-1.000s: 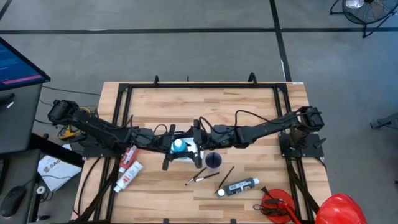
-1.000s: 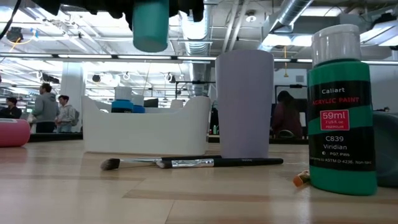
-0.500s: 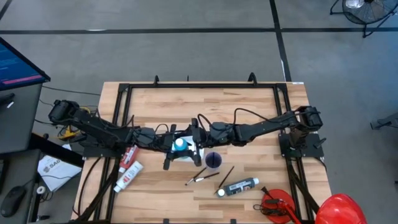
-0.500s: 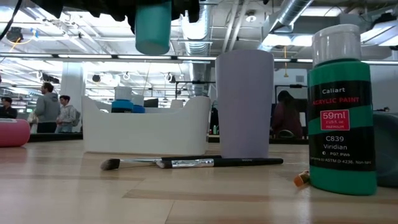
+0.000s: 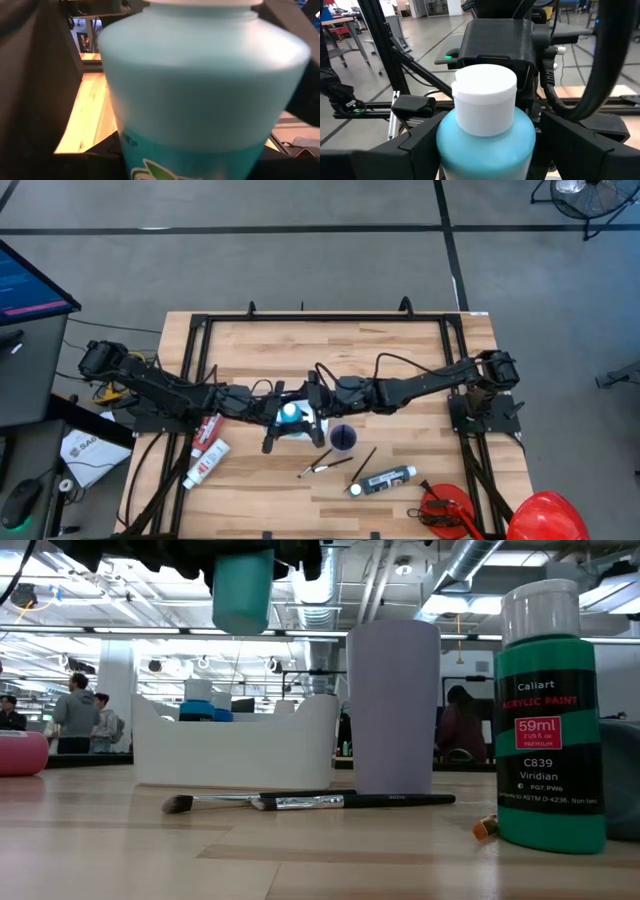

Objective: Pick & Place Paint Supplies
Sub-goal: Put the light blue paint bottle into the white bin

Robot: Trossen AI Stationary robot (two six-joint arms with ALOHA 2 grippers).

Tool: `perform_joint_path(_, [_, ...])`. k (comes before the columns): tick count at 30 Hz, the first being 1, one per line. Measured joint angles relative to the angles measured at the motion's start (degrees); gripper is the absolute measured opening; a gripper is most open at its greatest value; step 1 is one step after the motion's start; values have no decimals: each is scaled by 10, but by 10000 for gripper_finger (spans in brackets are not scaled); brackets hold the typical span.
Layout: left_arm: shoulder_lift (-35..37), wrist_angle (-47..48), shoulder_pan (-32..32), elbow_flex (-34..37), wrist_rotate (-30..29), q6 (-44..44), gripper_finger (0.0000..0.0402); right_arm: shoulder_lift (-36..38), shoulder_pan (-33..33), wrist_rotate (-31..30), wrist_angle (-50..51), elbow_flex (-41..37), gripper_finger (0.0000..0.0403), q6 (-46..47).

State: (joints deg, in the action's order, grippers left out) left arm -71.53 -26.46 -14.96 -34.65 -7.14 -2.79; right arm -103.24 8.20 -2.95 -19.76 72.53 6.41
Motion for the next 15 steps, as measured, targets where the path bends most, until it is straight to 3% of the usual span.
perform_joint_path(6, [0,15,0,0,1,-1,173,0,-8,37,67,22,302,38])
perform_joint_path(15, [-4,29,-2,0,6,-3,173,0,3,32,170,43,301,10])
